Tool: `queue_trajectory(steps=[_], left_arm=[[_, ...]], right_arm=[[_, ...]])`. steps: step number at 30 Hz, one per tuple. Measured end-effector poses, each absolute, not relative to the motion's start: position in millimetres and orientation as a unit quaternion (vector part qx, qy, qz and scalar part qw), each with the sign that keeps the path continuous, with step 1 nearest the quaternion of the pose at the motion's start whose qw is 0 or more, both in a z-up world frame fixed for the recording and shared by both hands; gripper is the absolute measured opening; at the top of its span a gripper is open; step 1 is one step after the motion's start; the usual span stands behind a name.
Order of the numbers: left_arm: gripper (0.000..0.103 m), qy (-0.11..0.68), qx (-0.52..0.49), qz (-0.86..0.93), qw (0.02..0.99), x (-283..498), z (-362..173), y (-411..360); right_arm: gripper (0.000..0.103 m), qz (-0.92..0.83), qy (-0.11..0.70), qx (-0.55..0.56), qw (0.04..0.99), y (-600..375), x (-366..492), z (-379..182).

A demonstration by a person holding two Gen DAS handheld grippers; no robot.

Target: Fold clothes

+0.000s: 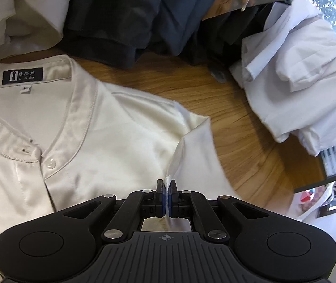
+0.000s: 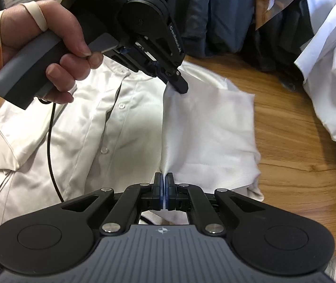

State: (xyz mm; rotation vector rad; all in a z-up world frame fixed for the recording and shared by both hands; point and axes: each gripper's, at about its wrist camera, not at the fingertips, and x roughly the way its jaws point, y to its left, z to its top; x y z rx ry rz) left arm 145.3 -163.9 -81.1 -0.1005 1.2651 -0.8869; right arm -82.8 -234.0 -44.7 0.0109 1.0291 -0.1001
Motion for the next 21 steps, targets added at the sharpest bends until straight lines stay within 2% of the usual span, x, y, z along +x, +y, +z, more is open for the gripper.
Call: queue_trajectory(steps=[2, 4, 6, 10, 12, 18, 21], left_arm=[[0.009, 0.576, -0.036, -0.392, 0.717, 145.9, -85.4, -163.1], [0.019, 0.578, -0.032, -0.384, 0.72, 147.2, -83.5, -160.3], [0.031, 0.57, -0.032, -0.386, 0.724, 148.3, -75.9, -157.0], [0.048, 0.544, -0.019, -0.403, 0.736, 153.4, -50.3, -163.9], [0.052, 0.535, -0.009, -0.415, 0.736, 156.3, -41.9, -176.2], [0.056, 0.533, 0.03, -0.441, 0.722, 158.8, -45.1, -235.9], [0.057, 0.541, 0.045, -0.448, 0.71, 157.1, -55.0, -267.7]], right_arm=[[0.003, -0.045, 0.498, 0.005, 0.866, -233.2, -81.5, -49.0], [0.011, -0.046, 0.501, 0.003, 0.864, -233.4, -82.2, -49.5], [0.03, -0.051, 0.494, 0.024, 0.868, -239.5, -88.8, -42.7], [0.039, -0.095, 0.476, 0.079, 0.871, -265.0, -111.5, -29.6], [0.052, -0.128, 0.463, 0.117, 0.869, -284.4, -127.8, -28.6], [0.054, -0.208, 0.44, 0.246, 0.839, -344.4, -169.8, -57.5], [0.054, -0.215, 0.435, 0.275, 0.83, -358.1, -174.4, -74.1]])
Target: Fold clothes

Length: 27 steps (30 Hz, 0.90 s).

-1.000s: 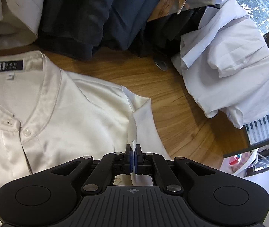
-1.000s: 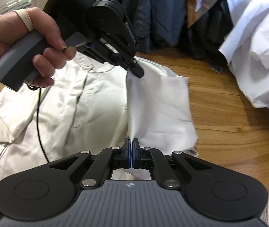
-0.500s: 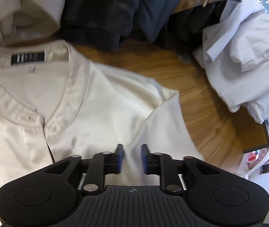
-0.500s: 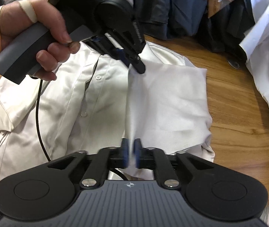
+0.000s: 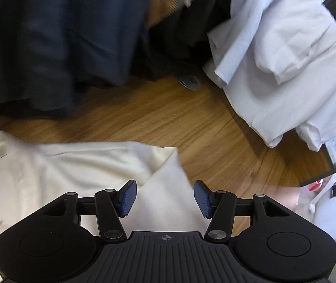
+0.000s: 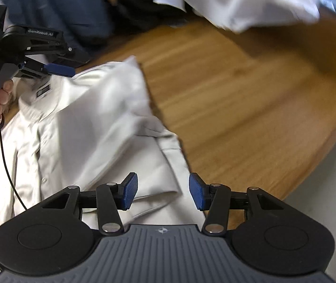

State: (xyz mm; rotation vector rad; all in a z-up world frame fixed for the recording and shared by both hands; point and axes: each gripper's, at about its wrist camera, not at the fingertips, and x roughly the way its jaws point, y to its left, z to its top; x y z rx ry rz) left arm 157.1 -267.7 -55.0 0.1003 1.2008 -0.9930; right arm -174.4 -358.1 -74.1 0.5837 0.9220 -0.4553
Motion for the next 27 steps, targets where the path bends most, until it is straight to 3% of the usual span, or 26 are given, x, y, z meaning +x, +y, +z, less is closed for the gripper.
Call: queue_trajectory(steps=[14, 16, 17, 18, 20, 23, 27], left_arm=[[0.055, 0.556, 0.106, -0.432, 0.702, 151.0, -85.6, -347.8], [0.046, 0.557, 0.112, -0.43, 0.702, 148.9, -88.5, -350.1], [0.04, 0.554, 0.116, -0.428, 0.704, 147.3, -89.2, -352.1], [0.027, 0.549, 0.123, -0.428, 0.707, 145.6, -89.4, -352.6], [0.003, 0.543, 0.132, -0.428, 0.71, 143.8, -90.2, -353.0], [0.003, 0.535, 0.133, -0.433, 0.713, 144.7, -88.8, -352.2], [0.003, 0.528, 0.129, -0.452, 0.707, 147.7, -72.5, -349.8]], right_arm=[[0.056, -0.193, 0.465, 0.215, 0.837, -361.9, -154.3, -99.0], [0.05, -0.189, 0.469, 0.205, 0.838, -361.7, -153.0, -98.5], [0.04, -0.187, 0.471, 0.2, 0.839, -361.1, -152.2, -98.0], [0.028, -0.183, 0.473, 0.198, 0.839, -360.1, -151.6, -97.7], [0.024, -0.176, 0.476, 0.195, 0.839, -357.2, -149.9, -97.4], [0.006, -0.163, 0.48, 0.184, 0.842, -353.3, -148.1, -98.2], [0.004, -0.173, 0.471, 0.172, 0.848, -351.3, -152.2, -91.5]])
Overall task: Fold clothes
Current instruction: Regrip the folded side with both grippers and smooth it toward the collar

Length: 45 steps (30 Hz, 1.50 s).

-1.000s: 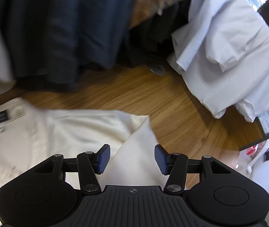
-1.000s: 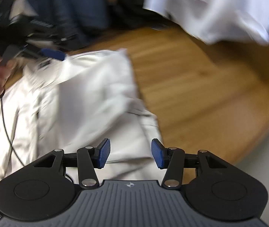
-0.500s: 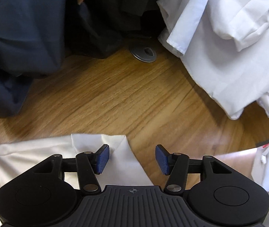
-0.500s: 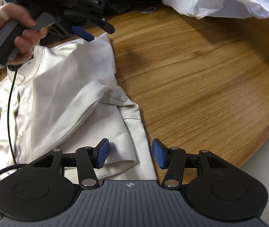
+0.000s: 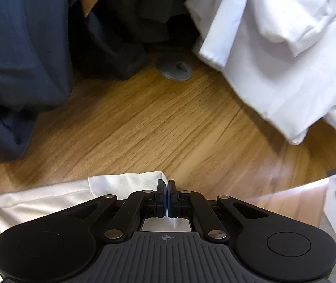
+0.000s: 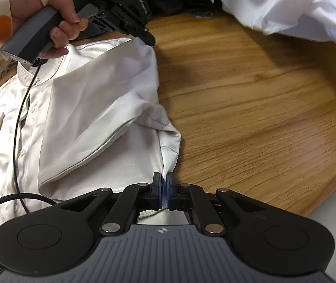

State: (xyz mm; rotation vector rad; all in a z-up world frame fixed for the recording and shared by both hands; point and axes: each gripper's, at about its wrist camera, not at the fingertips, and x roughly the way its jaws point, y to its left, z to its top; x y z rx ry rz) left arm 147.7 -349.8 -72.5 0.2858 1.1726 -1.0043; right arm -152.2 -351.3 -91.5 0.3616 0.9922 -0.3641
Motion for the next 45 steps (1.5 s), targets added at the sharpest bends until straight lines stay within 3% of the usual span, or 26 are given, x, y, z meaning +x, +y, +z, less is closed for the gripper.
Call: queue_trajectory(steps=[13, 22, 31, 36, 45], left_arm=[[0.003, 0.596, 0.067, -0.498, 0.627, 199.2, -20.9, -266.0], [0.003, 0.604, 0.127, -0.48, 0.624, 219.9, -45.2, -178.8], [0.003, 0.59, 0.171, -0.469, 0.634, 222.2, -89.6, -157.4], [0.009, 0.561, 0.18, -0.475, 0.653, 218.4, -89.2, -160.4], [0.016, 0.524, 0.149, -0.47, 0.694, 213.8, -66.4, -145.1]], right_arm=[[0.004, -0.155, 0.442, 0.07, 0.881, -296.0, -163.9, -23.6], [0.004, -0.116, 0.453, -0.003, 0.884, -202.1, -141.1, -12.0], [0.005, -0.094, 0.495, -0.011, 0.863, -137.0, -107.5, -52.6], [0.02, -0.094, 0.504, 0.009, 0.859, -132.7, -109.6, -63.8], [0.028, -0.151, 0.483, 0.054, 0.861, -167.9, -184.5, -29.4]])
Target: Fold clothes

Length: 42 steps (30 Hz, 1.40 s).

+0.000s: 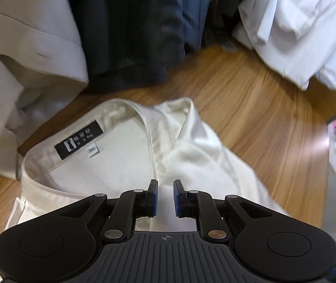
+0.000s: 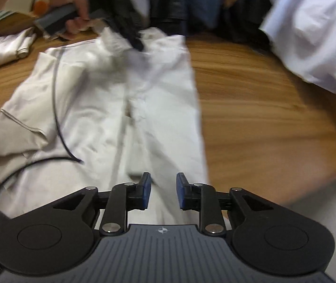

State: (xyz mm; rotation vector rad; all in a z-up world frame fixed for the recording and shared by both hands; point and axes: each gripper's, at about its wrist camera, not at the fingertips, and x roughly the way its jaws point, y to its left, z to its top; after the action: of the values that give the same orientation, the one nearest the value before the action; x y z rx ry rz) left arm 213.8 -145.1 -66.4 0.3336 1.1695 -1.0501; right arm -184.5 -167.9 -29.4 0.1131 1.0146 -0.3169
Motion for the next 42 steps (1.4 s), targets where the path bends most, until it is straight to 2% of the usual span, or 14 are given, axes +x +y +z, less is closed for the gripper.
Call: queue_trajectory(steps=[10, 16, 20, 23, 25, 26, 27, 34, 42], left_arm=[[0.02, 0.533, 0.101, -0.495, 0.679, 158.4, -27.6, -122.1], [0.021, 0.545, 0.088, -0.479, 0.683, 116.1, -17.9, -102.9], [0.023, 0.547, 0.065, -0.461, 0.696, 97.4, -6.0, -82.9], [0.023, 0.549, 0.04, -0.445, 0.706, 86.6, 3.5, -67.1], [0.023, 0.55, 0.02, -0.435, 0.713, 80.6, 11.2, -55.0], [0.023, 0.55, 0.01, -0.43, 0.716, 77.9, 15.6, -48.4], [0.023, 0.55, 0.0, -0.425, 0.718, 75.2, 20.0, -41.7], [0.026, 0.547, -0.037, -0.407, 0.73, 78.8, 47.9, 7.3], [0.028, 0.534, -0.035, -0.424, 0.73, 120.8, 68.1, 50.2]], right_arm=[[0.028, -0.127, 0.505, 0.037, 0.853, -224.2, -249.0, -72.6], [0.028, -0.062, 0.521, -0.01, 0.852, -245.3, -251.9, -110.1], [0.04, -0.017, 0.521, -0.057, 0.851, -250.5, -250.0, -125.4], [0.04, 0.009, 0.519, -0.084, 0.851, -255.5, -245.7, -134.0], [0.033, 0.034, 0.517, -0.088, 0.851, -258.4, -244.2, -137.9], [0.014, 0.046, 0.516, -0.089, 0.851, -258.7, -244.2, -138.6], [0.002, 0.055, 0.519, -0.089, 0.849, -259.3, -244.0, -138.0], [0.002, -0.001, 0.515, -0.075, 0.854, -228.8, -263.5, -95.0], [0.002, -0.123, 0.535, -0.049, 0.834, -135.0, -274.6, -53.0]])
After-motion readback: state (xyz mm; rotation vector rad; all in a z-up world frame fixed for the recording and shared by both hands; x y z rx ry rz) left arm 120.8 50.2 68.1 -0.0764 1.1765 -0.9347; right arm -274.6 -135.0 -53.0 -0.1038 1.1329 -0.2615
